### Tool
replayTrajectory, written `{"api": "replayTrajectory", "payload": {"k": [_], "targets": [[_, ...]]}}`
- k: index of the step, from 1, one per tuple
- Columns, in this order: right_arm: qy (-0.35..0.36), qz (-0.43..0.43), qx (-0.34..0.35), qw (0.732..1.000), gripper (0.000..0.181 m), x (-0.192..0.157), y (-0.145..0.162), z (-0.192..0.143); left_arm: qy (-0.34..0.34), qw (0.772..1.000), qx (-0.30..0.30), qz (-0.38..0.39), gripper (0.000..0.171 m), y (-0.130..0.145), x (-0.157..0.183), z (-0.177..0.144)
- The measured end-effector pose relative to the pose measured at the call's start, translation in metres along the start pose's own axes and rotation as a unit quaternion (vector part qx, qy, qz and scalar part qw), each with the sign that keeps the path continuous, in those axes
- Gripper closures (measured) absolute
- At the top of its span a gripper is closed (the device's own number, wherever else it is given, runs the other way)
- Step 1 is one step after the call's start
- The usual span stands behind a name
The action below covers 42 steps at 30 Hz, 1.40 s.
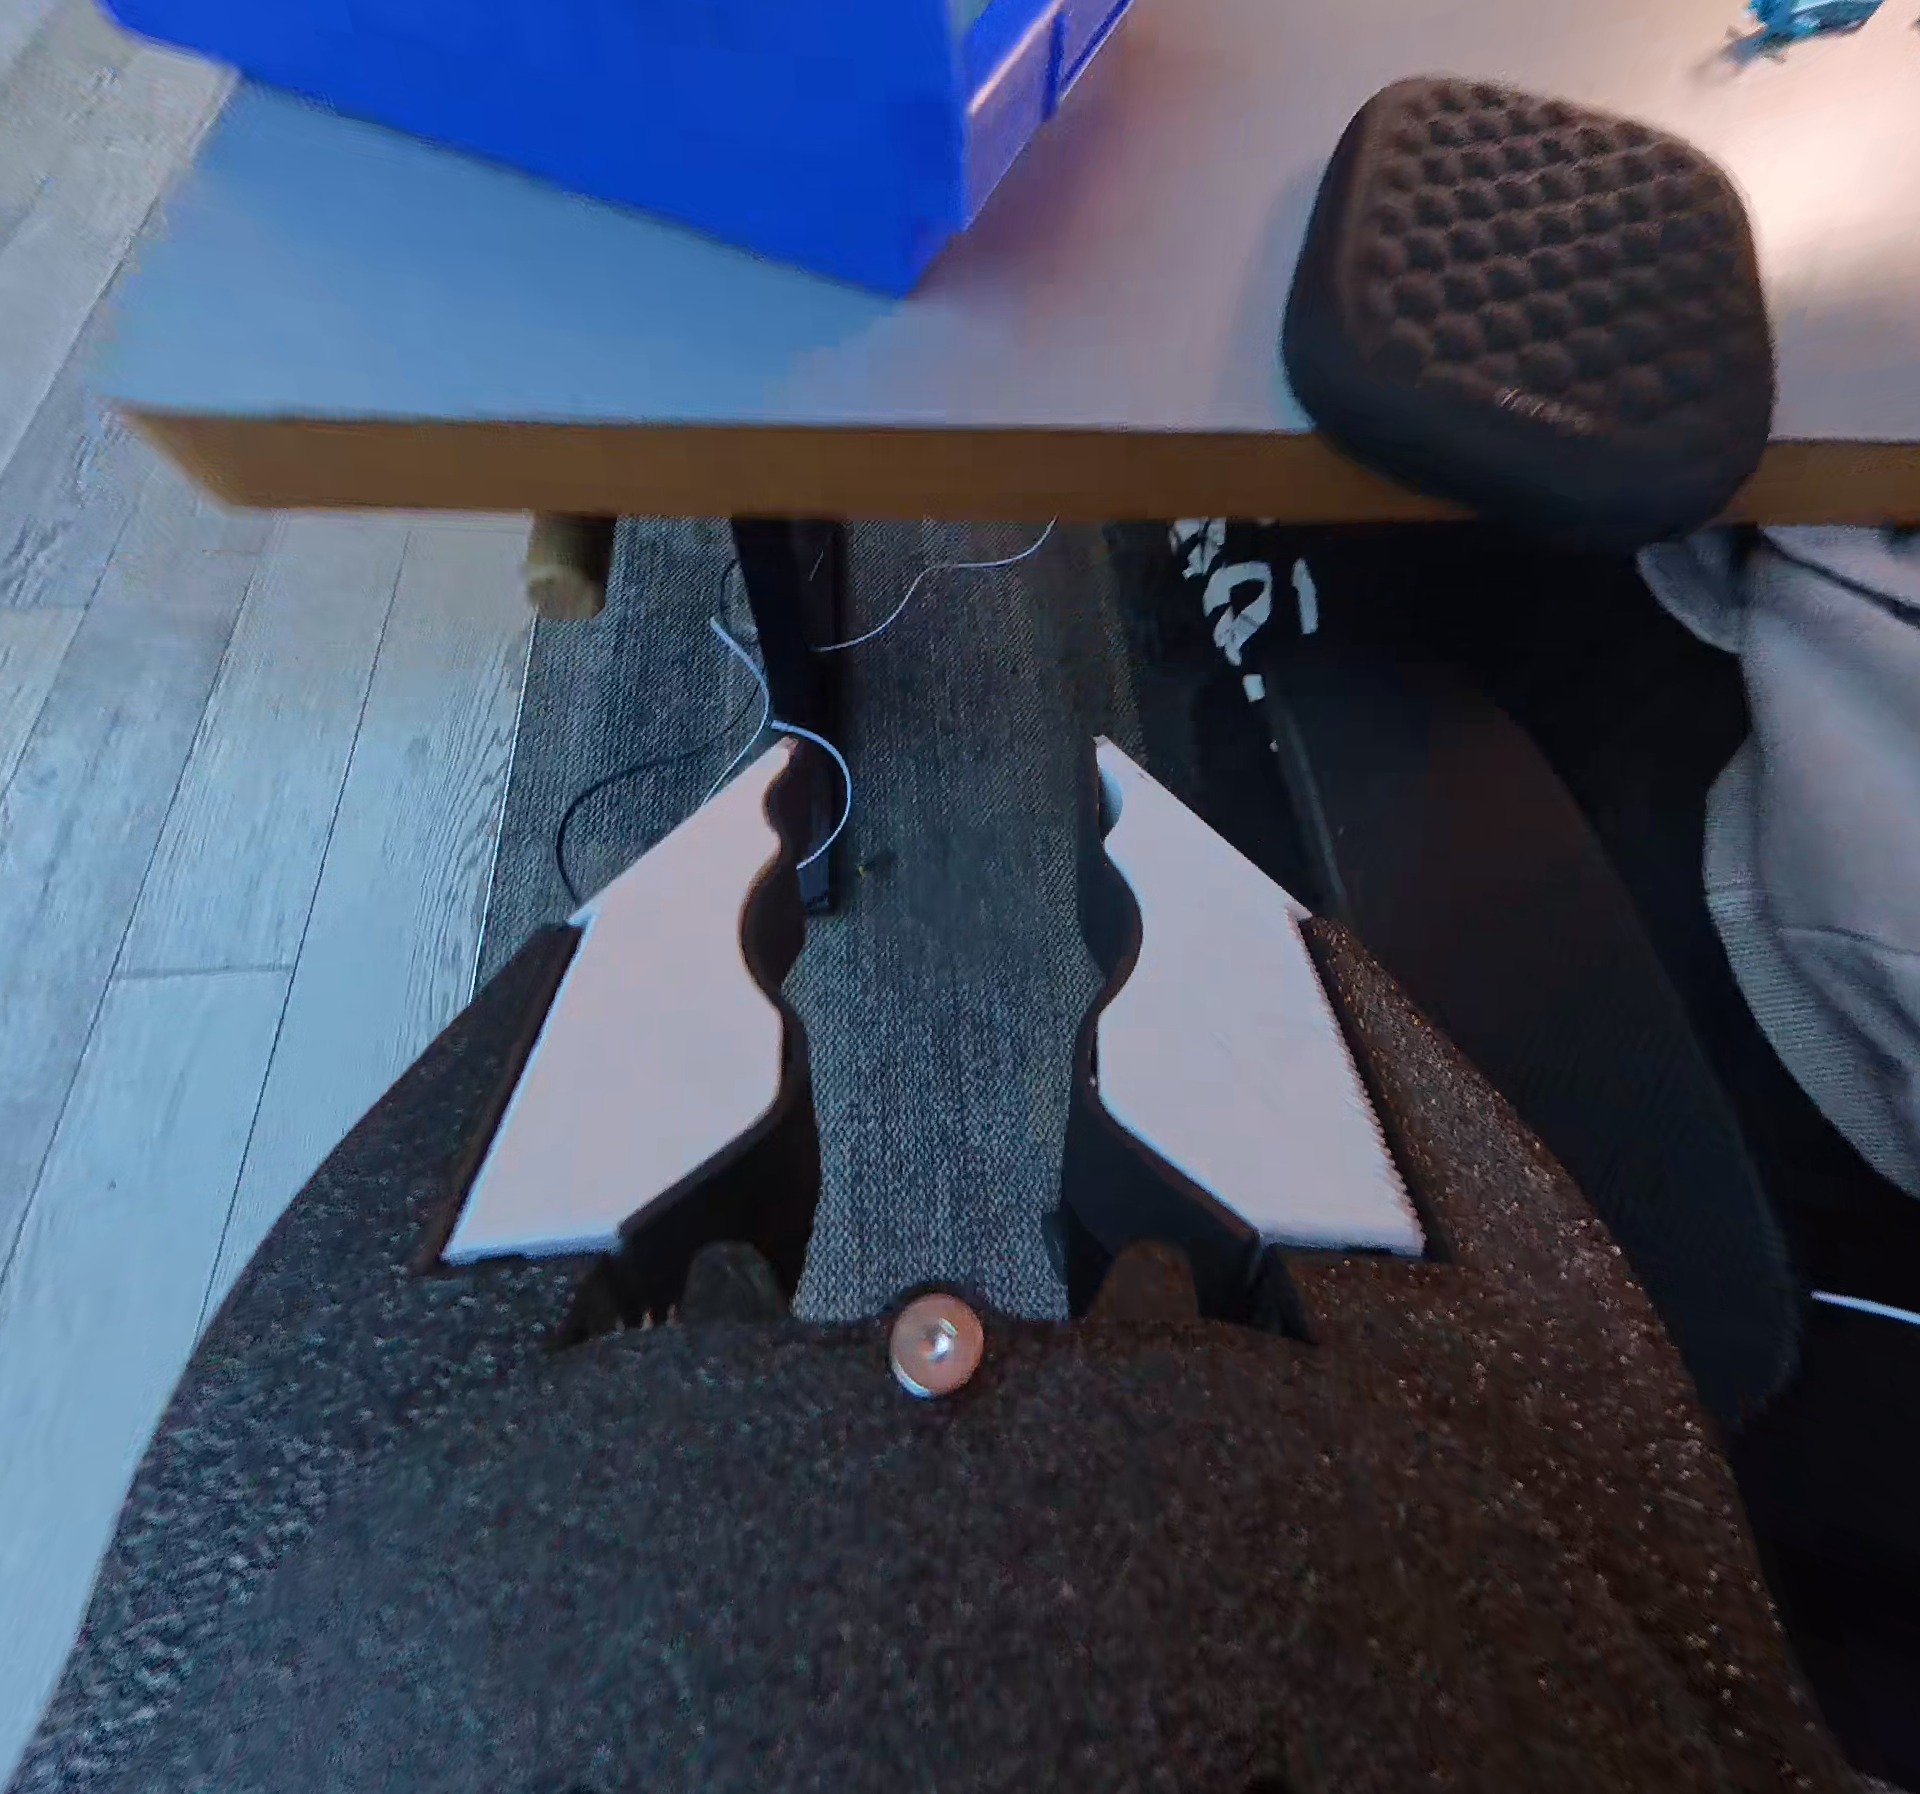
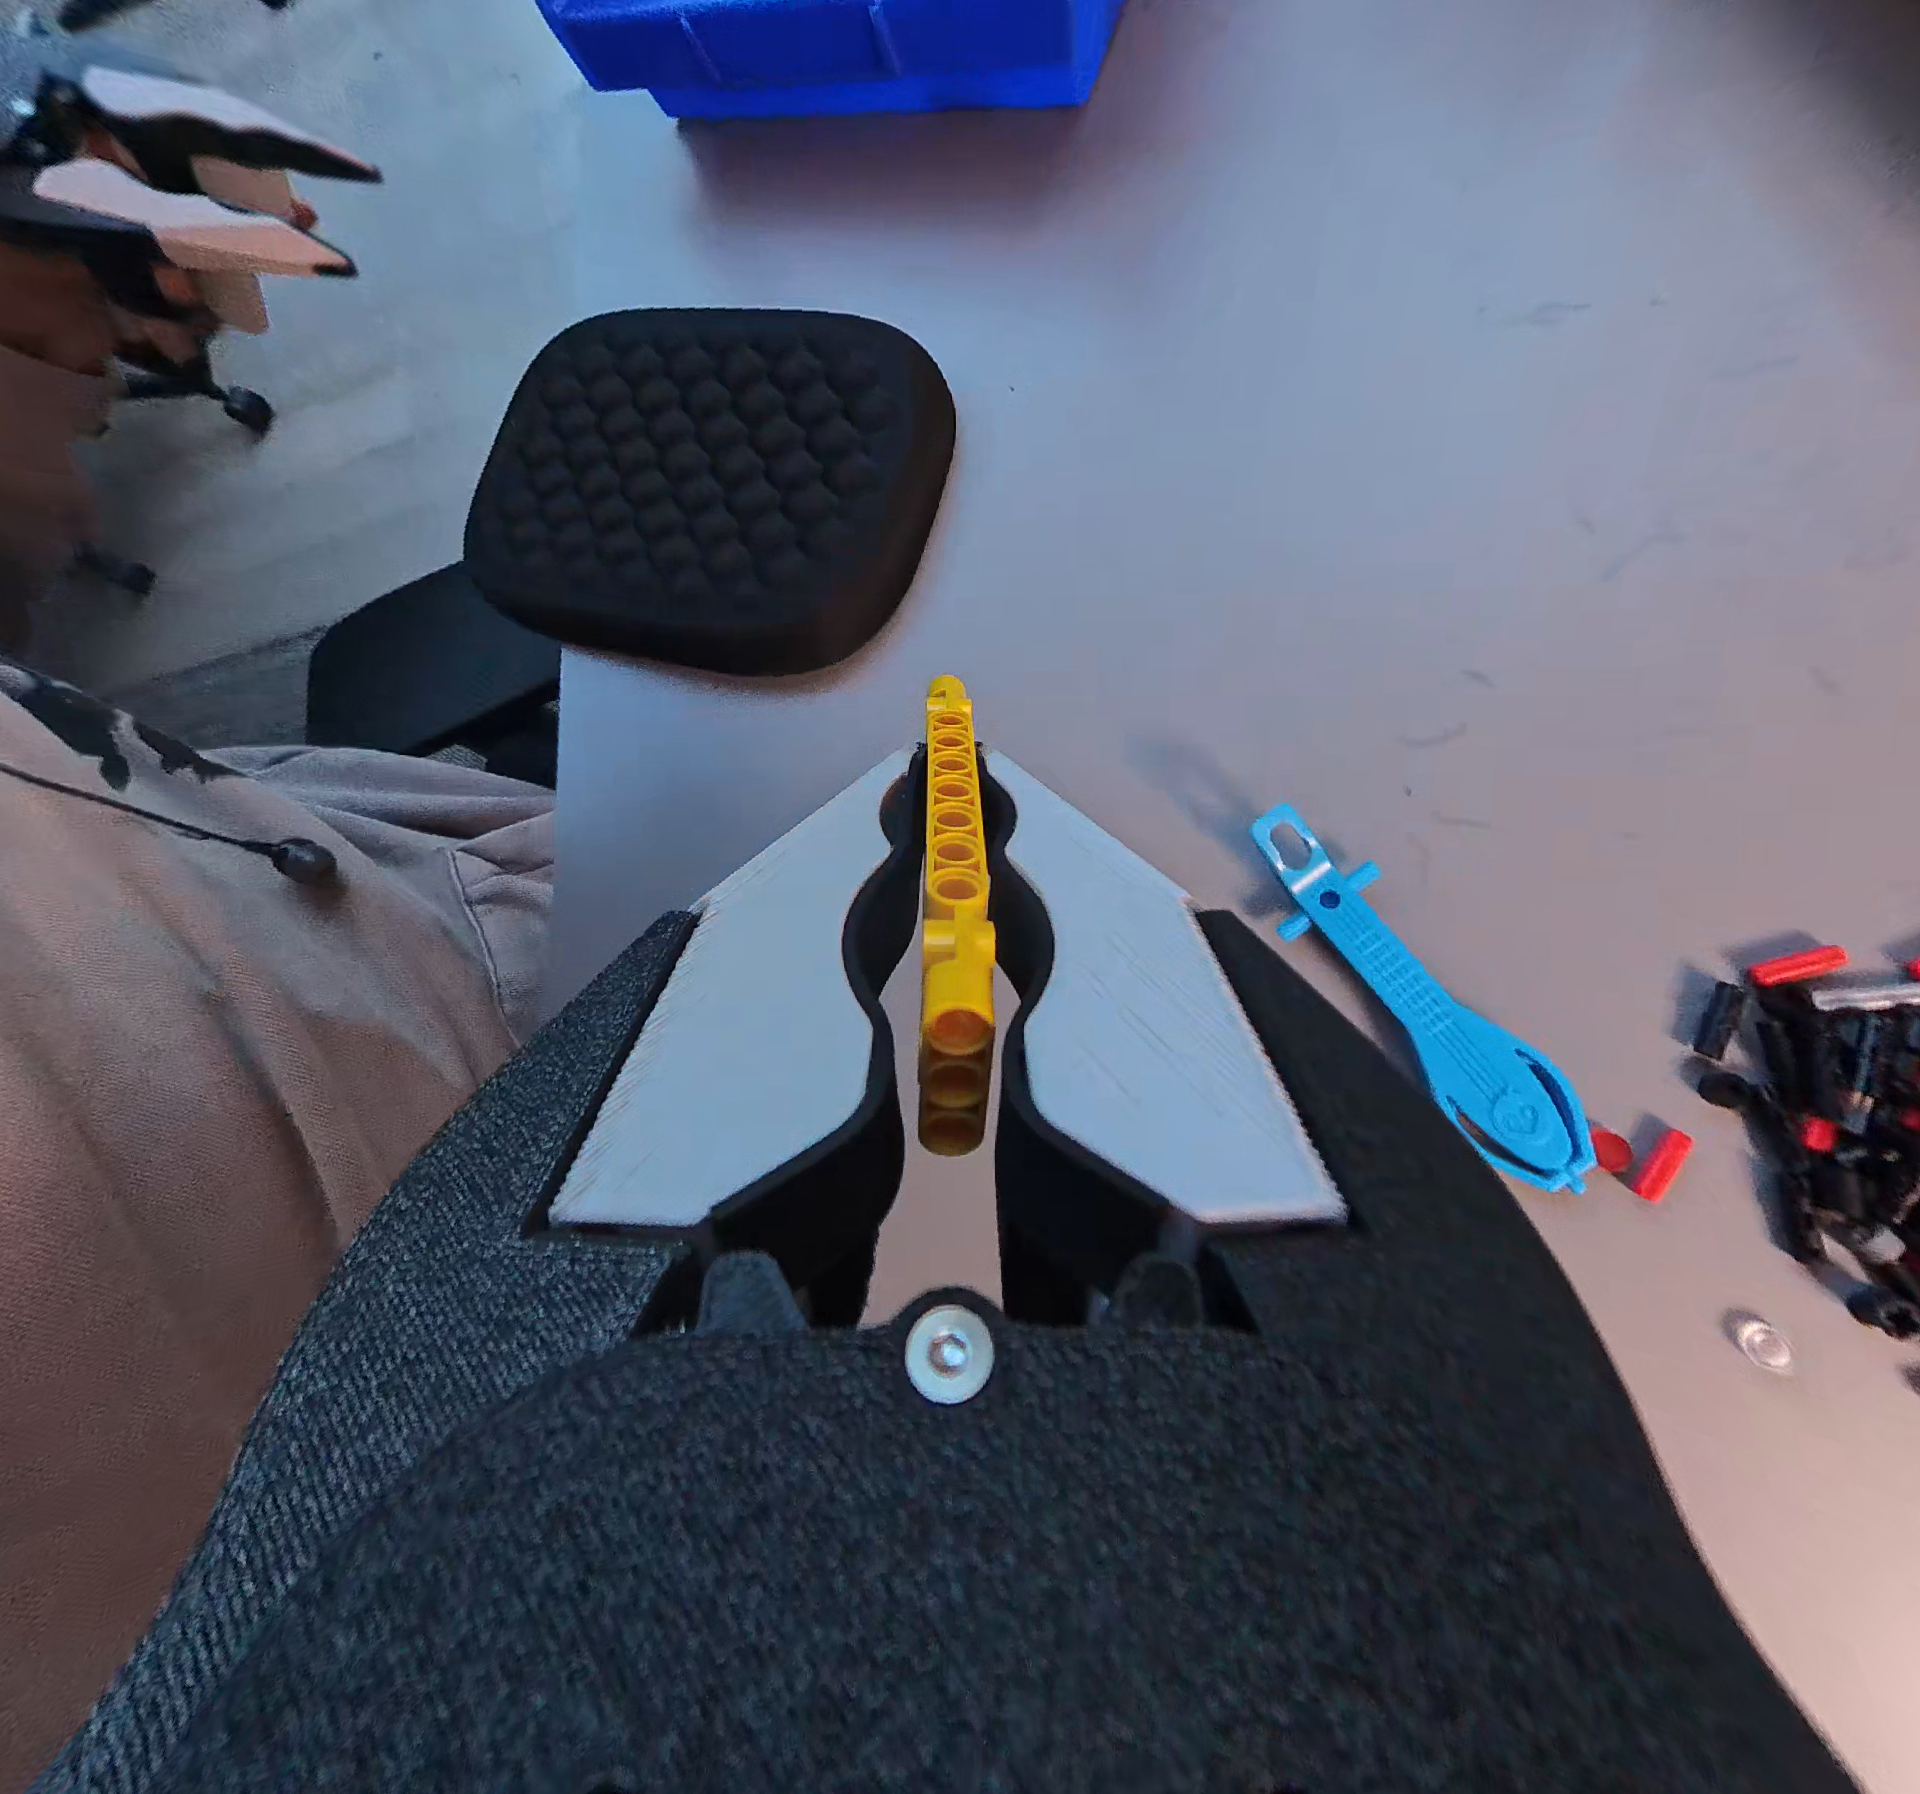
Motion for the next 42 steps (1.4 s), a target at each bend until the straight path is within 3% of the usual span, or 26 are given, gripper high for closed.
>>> {"api": "replayTrajectory", "payload": {"k": [11, 16, 20, 34, 38, 42], "targets": [[0.036, -0.004, -0.006, 0.999, 0.175, -0.017, -0.030, 0.031, -0.156, 0.984, 0.046, -0.075, 0.122, 0.119, -0.031, -0.050], [0.050, -0.008, -0.011, 0.999, 0.175, -0.023, -0.038, 0.041, -0.192, 0.976, 0.053, -0.090, 0.122, 0.147, -0.037, -0.055], [0.055, -0.008, -0.014, 0.998, 0.175, -0.023, -0.042, 0.048, -0.184, 0.976, 0.063, -0.095, 0.121, 0.157, -0.037, -0.054], [0.076, -0.001, 0.027, 0.997, 0.175, -0.022, -0.032, 0.030, -0.115, 0.991, 0.068, -0.007, 0.117, 0.119, -0.019, -0.042], [0.077, 0.007, 0.067, 0.995, 0.175, -0.019, -0.016, 0.011, -0.080, 0.994, 0.063, 0.038, 0.117, 0.082, -0.012, -0.034], [0.056, 0.002, 0.095, 0.994, 0.175, -0.008, -0.002, -0.004, -0.043, 0.994, 0.046, 0.094, 0.117, 0.021, 0.001, -0.029]]}}
Point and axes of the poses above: each gripper's, where its closed fingertips meet, z out along the fingers, y out of its underside, x = y × z across the jaws, the point moved 9 cm from there along -z, back along the fingers, and after that the axes turned 2 degrees about x, right-handed, at the moved point
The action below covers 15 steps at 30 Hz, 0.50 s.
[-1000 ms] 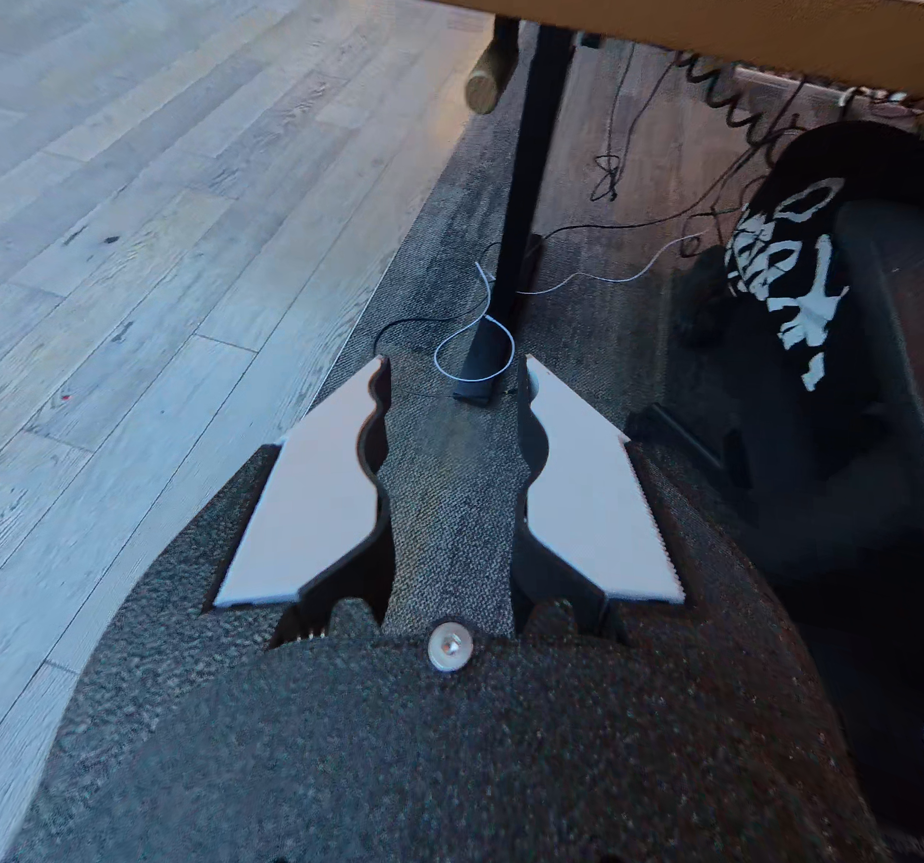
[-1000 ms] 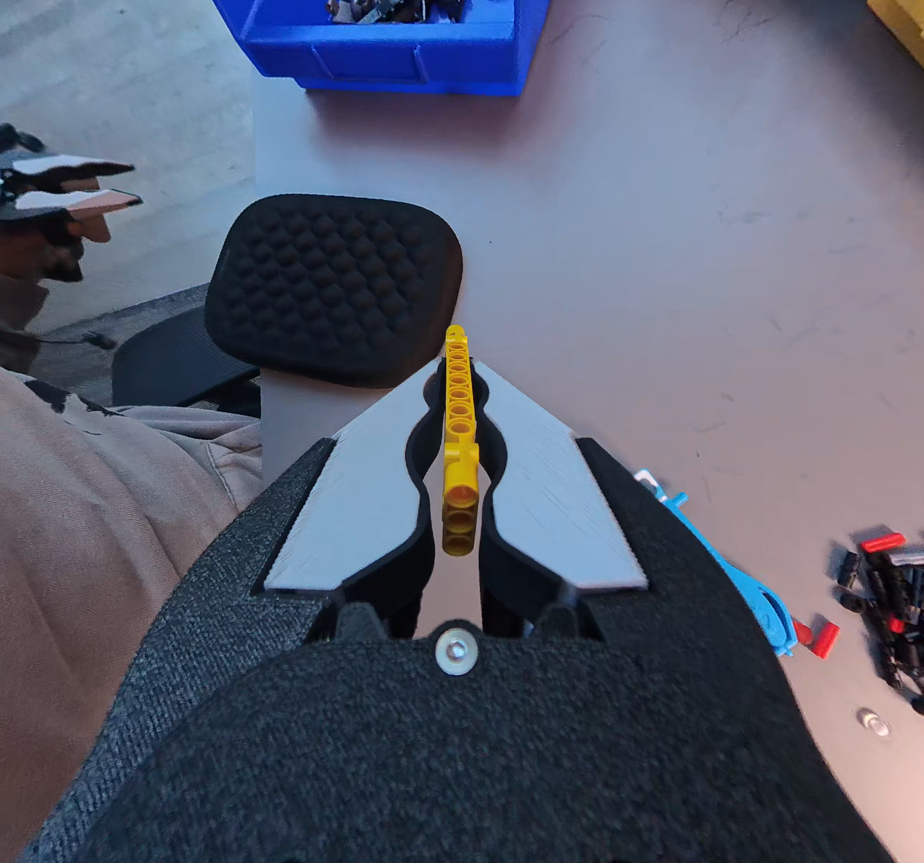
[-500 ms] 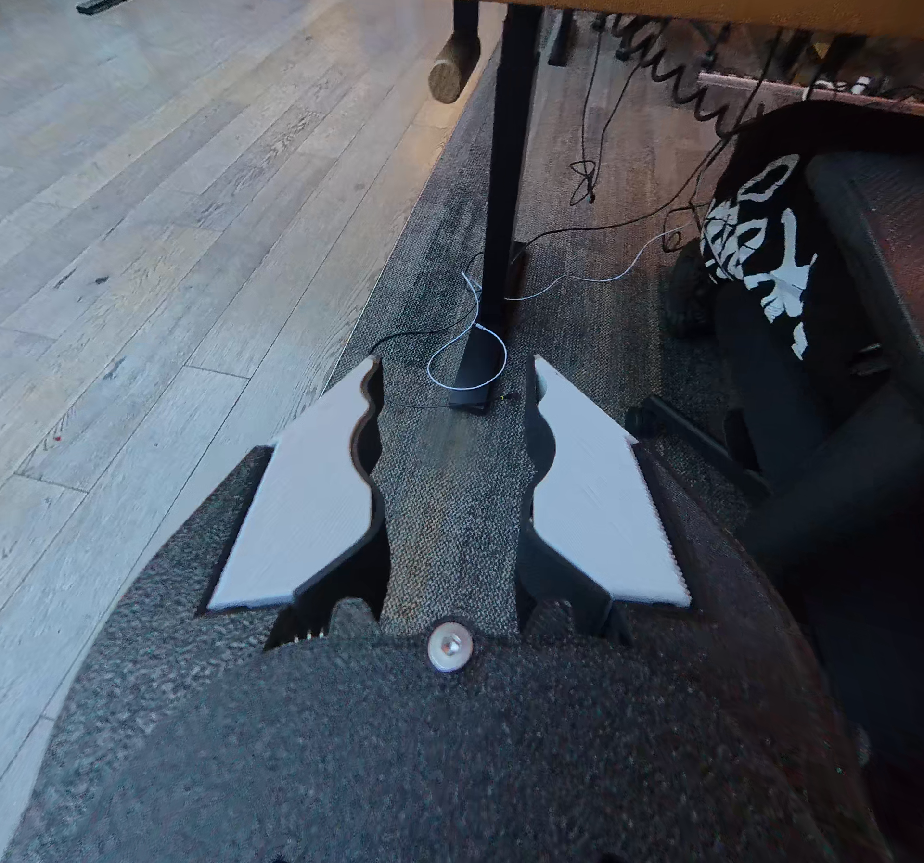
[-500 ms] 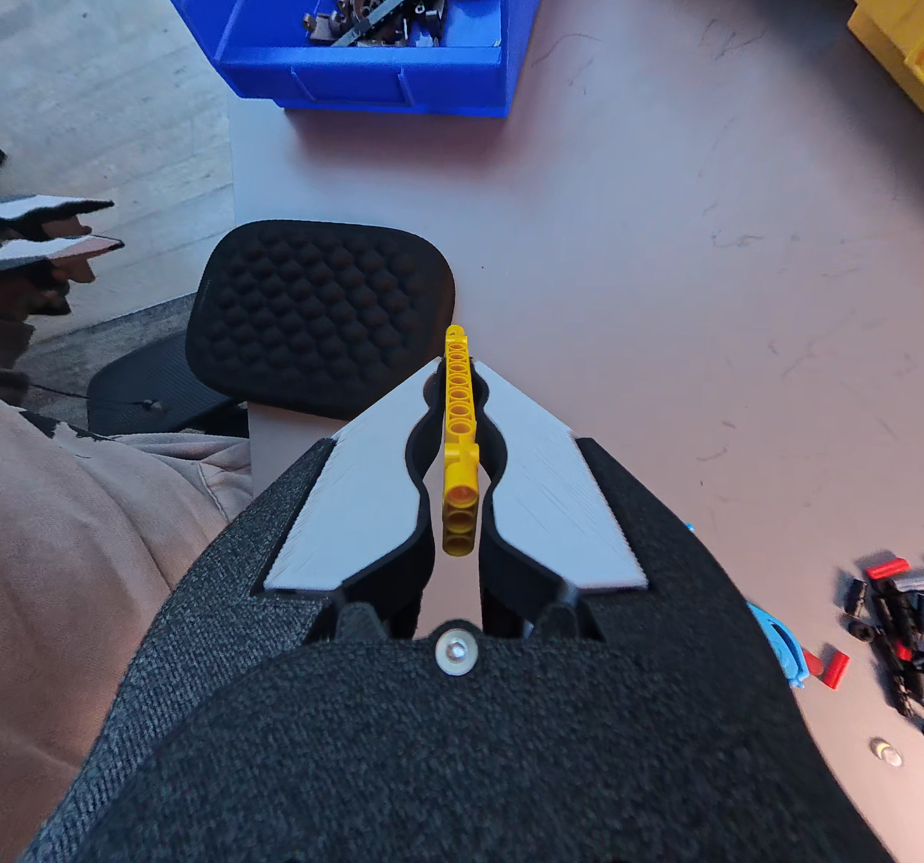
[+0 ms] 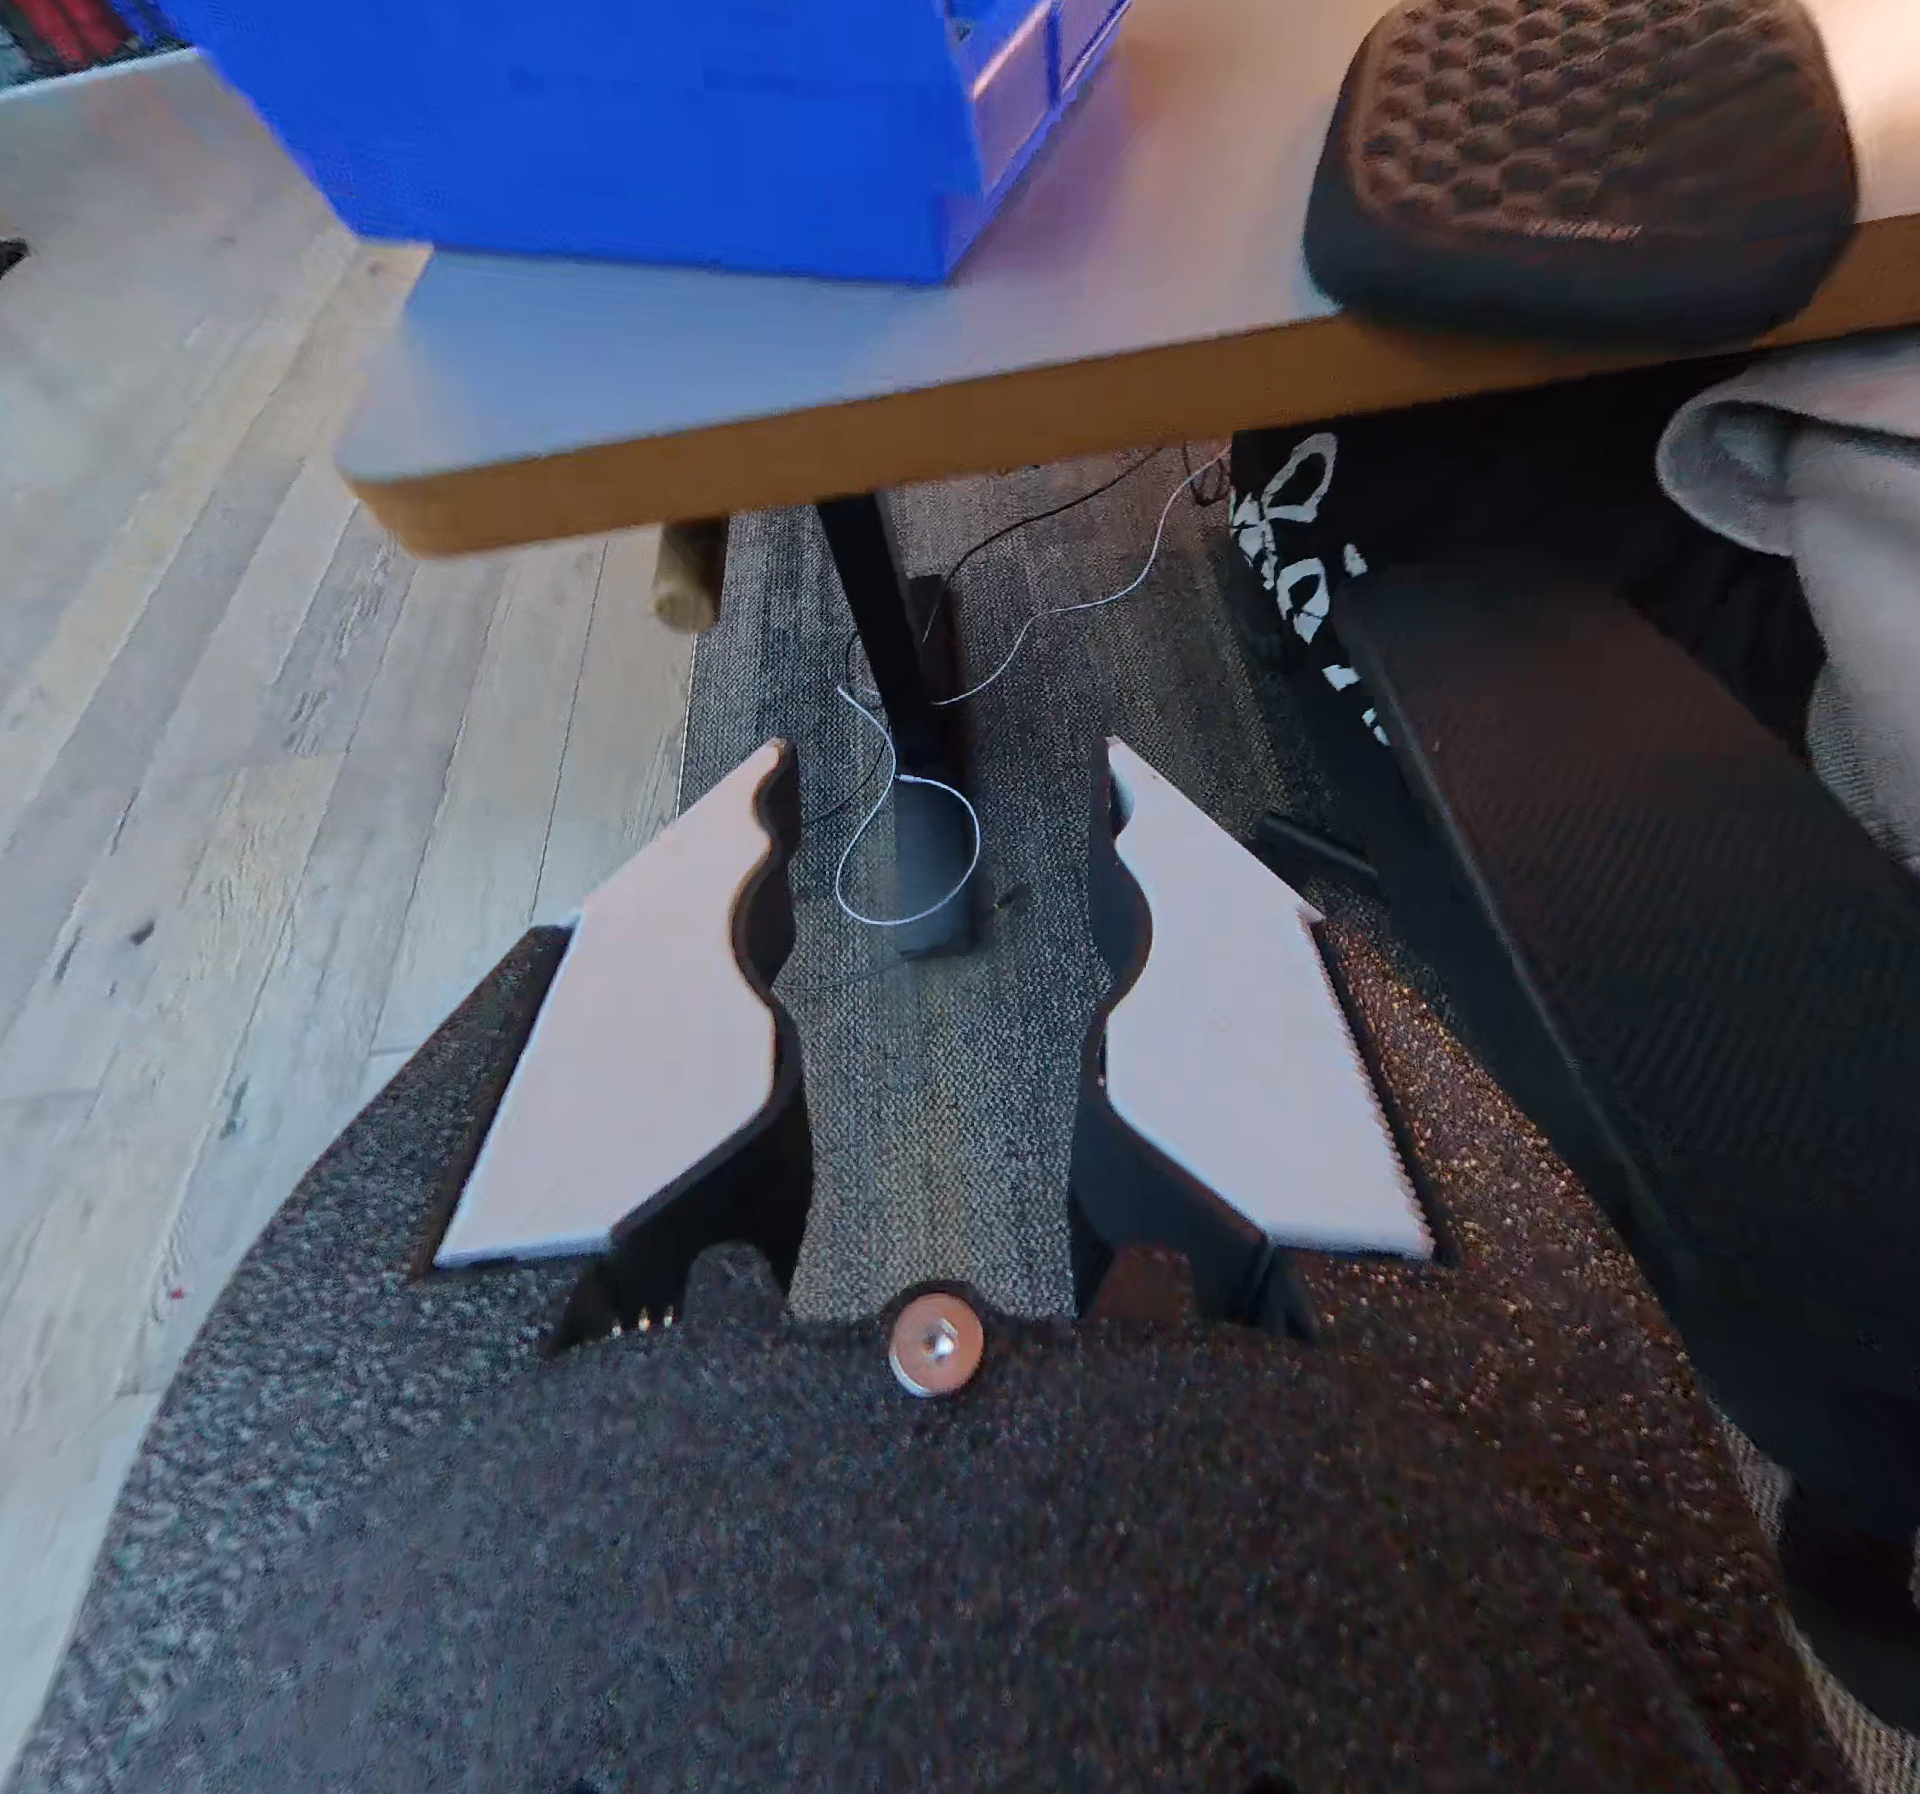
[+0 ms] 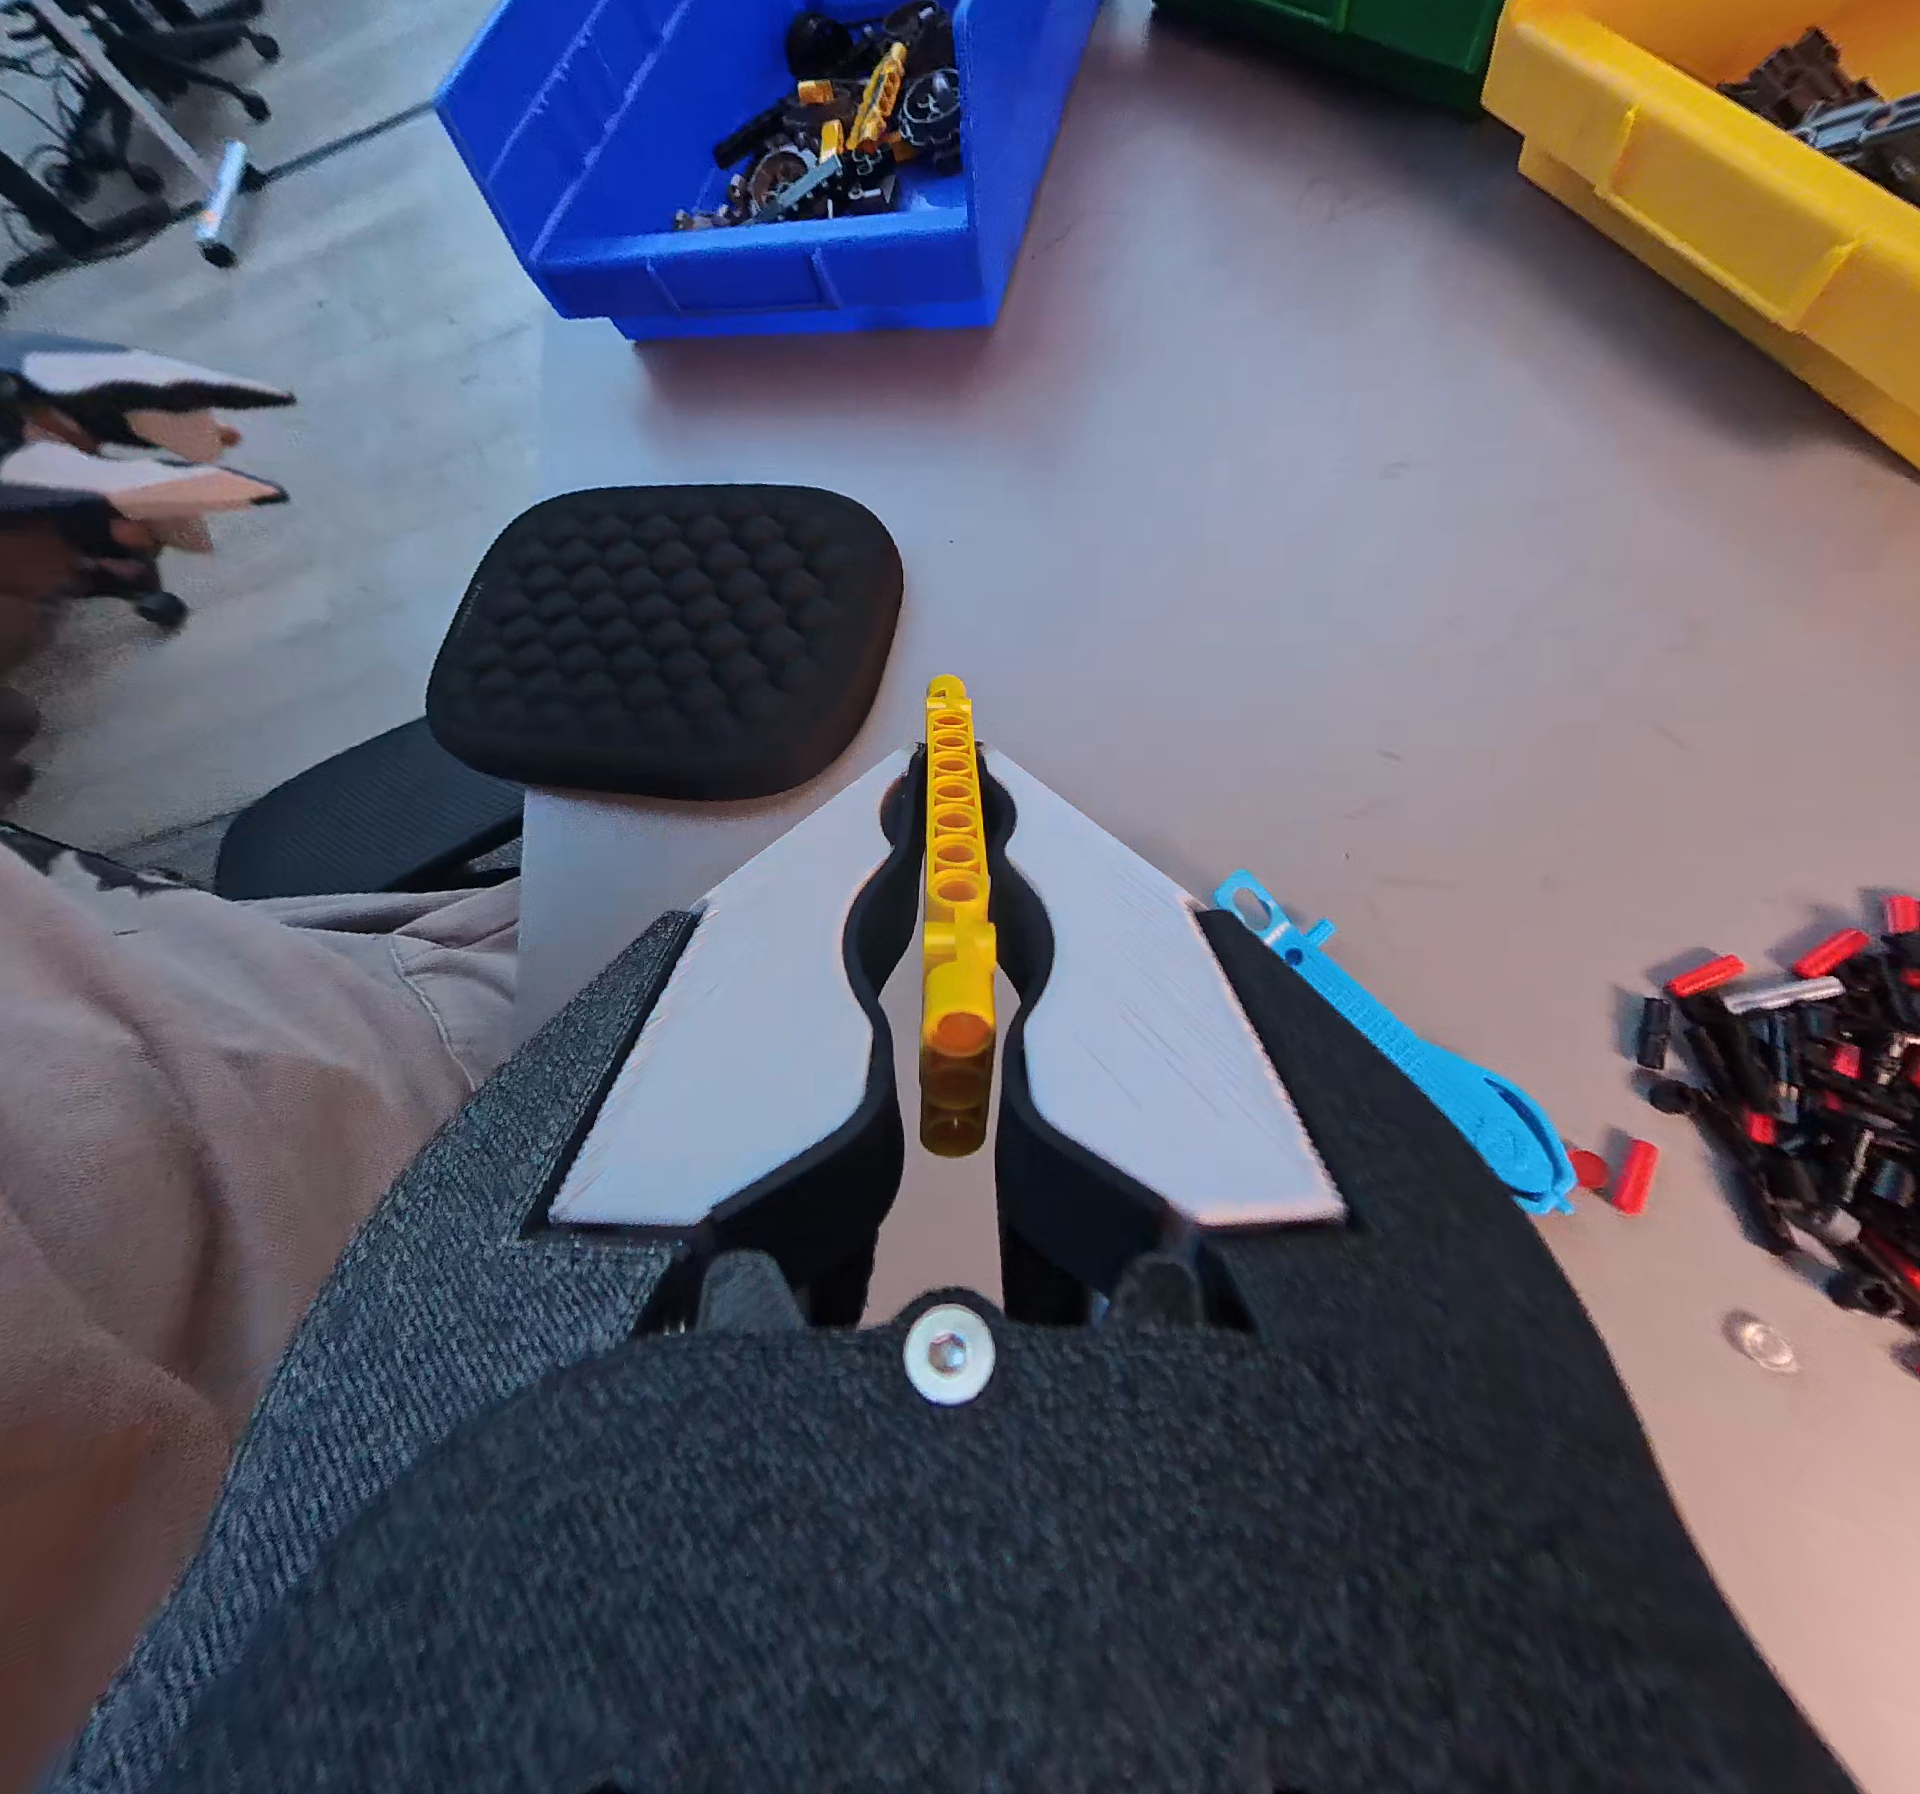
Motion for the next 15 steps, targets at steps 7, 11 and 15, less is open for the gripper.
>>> {"api": "replayTrajectory", "payload": {"k": [7, 11, 15], "targets": [[-0.083, -0.020, 0.020, 0.996, 0.175, 0.045, -0.001, -0.012, 0.034, 0.998, -0.038, 0.045, 0.118, -0.119, 0.011, 0.020], [-0.120, -0.042, 0.020, 0.992, 0.175, 0.076, -0.013, -0.028, 0.055, 0.994, -0.058, 0.070, 0.117, -0.175, 0.030, 0.053], [-0.123, -0.048, 0.023, 0.991, 0.175, 0.102, -0.018, -0.051, 0.080, 0.991, -0.063, 0.092, 0.117, -0.205, 0.055, 0.079]]}}
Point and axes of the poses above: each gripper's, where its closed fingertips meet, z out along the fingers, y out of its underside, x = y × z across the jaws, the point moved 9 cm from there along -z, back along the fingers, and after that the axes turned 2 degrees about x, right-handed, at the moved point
